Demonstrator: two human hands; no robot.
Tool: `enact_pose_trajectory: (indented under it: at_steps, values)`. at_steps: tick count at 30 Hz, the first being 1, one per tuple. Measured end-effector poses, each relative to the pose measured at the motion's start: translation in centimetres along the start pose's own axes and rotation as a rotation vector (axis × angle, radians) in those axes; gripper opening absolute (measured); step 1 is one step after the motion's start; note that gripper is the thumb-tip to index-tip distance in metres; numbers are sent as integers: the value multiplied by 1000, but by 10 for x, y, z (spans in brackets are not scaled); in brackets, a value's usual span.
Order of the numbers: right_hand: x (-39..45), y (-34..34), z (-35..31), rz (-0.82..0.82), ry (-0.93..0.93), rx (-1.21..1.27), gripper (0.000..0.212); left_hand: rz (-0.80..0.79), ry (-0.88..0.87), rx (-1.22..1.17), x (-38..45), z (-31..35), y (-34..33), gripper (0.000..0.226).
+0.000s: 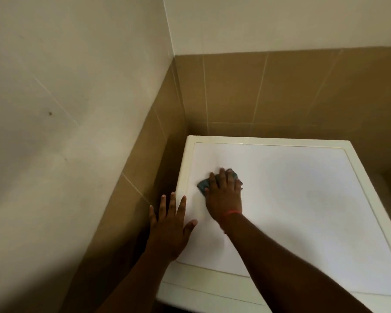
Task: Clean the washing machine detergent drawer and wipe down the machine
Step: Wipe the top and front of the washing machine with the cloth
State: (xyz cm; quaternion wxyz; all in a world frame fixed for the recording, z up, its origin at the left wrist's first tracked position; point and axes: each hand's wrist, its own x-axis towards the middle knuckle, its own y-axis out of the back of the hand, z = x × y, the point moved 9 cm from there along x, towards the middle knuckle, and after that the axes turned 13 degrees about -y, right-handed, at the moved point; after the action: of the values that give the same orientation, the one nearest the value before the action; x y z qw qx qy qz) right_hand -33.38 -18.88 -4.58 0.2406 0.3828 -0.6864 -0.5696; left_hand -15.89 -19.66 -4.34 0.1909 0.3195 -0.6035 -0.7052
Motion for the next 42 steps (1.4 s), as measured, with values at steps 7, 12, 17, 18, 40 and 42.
enact_pose_trajectory:
  at_steps: [7,12,17,18,40,42]
  values:
    - [50,2,-13,34,141,-1,53,52,-30,5,-5,-11,4,89]
    - [34,-2,-14,-1,271,-74,54,39,-23,20,2,-18,5,76]
    - [47,23,91,114,-141,-12,64,87,-64,20,12,-11,17,72]
    - [40,21,99,134,-205,-35,62,85,-70,24,15,-10,16,71]
    - [-181,-6,120,99,-157,-22,56,61,-277,-11,25,57,33,77]
    - [-199,-5,119,50,4,-82,55,57,-299,-25,19,66,33,78]
